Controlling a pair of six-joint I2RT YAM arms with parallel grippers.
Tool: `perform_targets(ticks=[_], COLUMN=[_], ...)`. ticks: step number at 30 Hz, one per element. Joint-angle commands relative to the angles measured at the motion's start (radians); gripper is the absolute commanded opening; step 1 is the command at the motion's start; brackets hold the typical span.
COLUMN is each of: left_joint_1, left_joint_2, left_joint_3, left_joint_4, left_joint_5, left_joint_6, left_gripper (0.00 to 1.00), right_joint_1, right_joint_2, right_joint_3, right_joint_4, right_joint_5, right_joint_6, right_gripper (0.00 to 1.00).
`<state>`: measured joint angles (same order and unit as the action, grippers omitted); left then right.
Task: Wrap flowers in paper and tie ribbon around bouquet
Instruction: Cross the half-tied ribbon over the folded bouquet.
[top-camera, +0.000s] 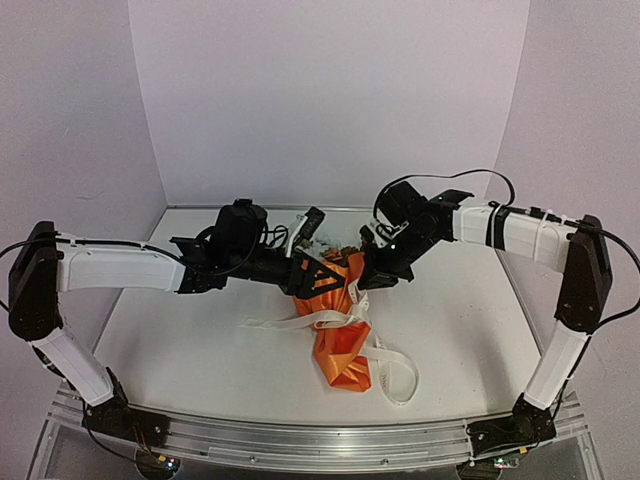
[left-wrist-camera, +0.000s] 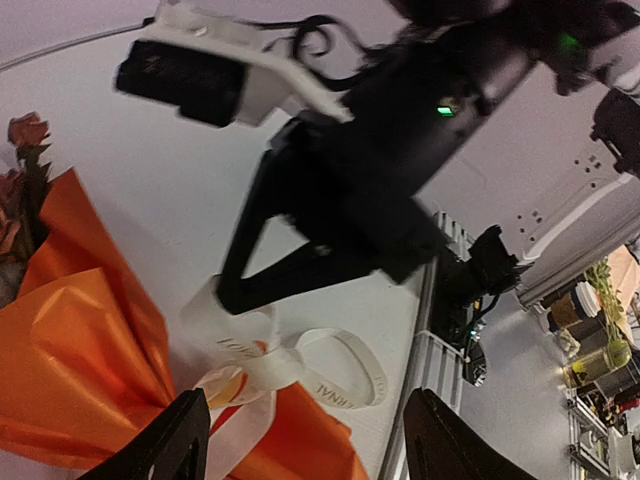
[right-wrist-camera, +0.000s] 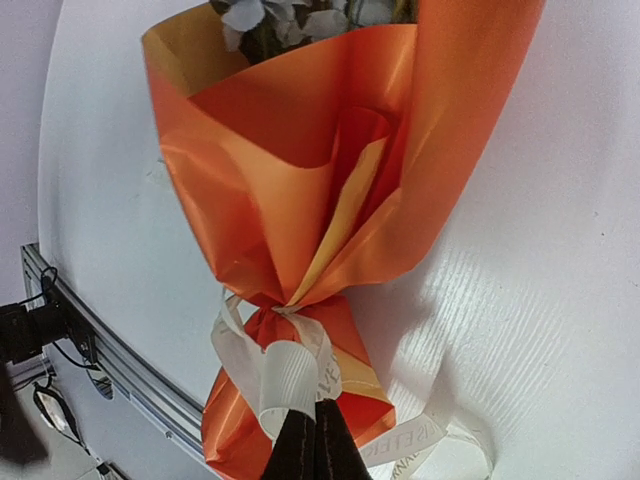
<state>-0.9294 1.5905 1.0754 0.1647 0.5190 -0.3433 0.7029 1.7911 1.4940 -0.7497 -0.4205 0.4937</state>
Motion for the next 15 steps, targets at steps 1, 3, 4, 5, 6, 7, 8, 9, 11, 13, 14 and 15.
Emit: perform_targets(ticks=[1, 3, 4, 5, 6, 7, 8, 9, 11, 13, 14, 15], left_joint_1=[0.057, 0.075, 0.080, 0.084, 0.087, 0.090, 0.093, 0.096, 0.099, 0.105, 0.109, 0.113], left_joint_2=[0.034, 0.059, 0.071, 0.080, 0.091, 0.102, 0.112, 0.125, 0.148, 0.170, 0.175, 0.177], left_joint_3=[-0.018, -0.010, -0.005, 0.001, 0.012, 0.024, 0.035, 0.049, 0.071, 0.086, 0.086, 0.082], left_joint_4=[0.031, 0.039, 0.040, 0.040, 0.037, 0.032, 0.026, 0.015, -0.006, -0.015, -0.004, 0.015], left_joint_5=[0.054, 0.096, 0.107, 0.117, 0.131, 0.139, 0.139, 0.142, 0.144, 0.145, 0.153, 0.160], left_joint_6=[-0.037, -0.036, -0.029, -0.022, -0.015, -0.008, -0.002, 0.006, 0.021, 0.026, 0.021, 0.013], left_gripper=[0.71, 0.74, 0.75, 0.76, 0.77, 0.77, 0.77, 0.77, 0.75, 0.73, 0.73, 0.72], right_joint_1=[0.049, 0.056, 0.059, 0.061, 0.063, 0.065, 0.066, 0.067, 0.067, 0.068, 0.069, 0.070], right_joint_2=[-0.045, -0.027, -0.015, -0.005, 0.005, 0.012, 0.017, 0.021, 0.029, 0.038, 0.046, 0.055], right_joint_3=[0.014, 0.041, 0.056, 0.071, 0.085, 0.097, 0.106, 0.114, 0.129, 0.142, 0.151, 0.161], right_joint_4=[0.058, 0.058, 0.058, 0.058, 0.058, 0.057, 0.058, 0.058, 0.058, 0.057, 0.056, 0.055], right_joint_5=[-0.001, -0.016, -0.026, -0.036, -0.041, -0.044, -0.047, -0.047, -0.050, -0.056, -0.060, -0.064], right_joint_6=[-0.056, -0.068, -0.075, -0.081, -0.085, -0.089, -0.092, -0.093, -0.093, -0.093, -0.092, -0.090], right_gripper=[0.00, 0.00, 0.00, 0.00, 0.00, 0.00, 0.00, 0.00, 0.00, 0.00, 0.00, 0.00])
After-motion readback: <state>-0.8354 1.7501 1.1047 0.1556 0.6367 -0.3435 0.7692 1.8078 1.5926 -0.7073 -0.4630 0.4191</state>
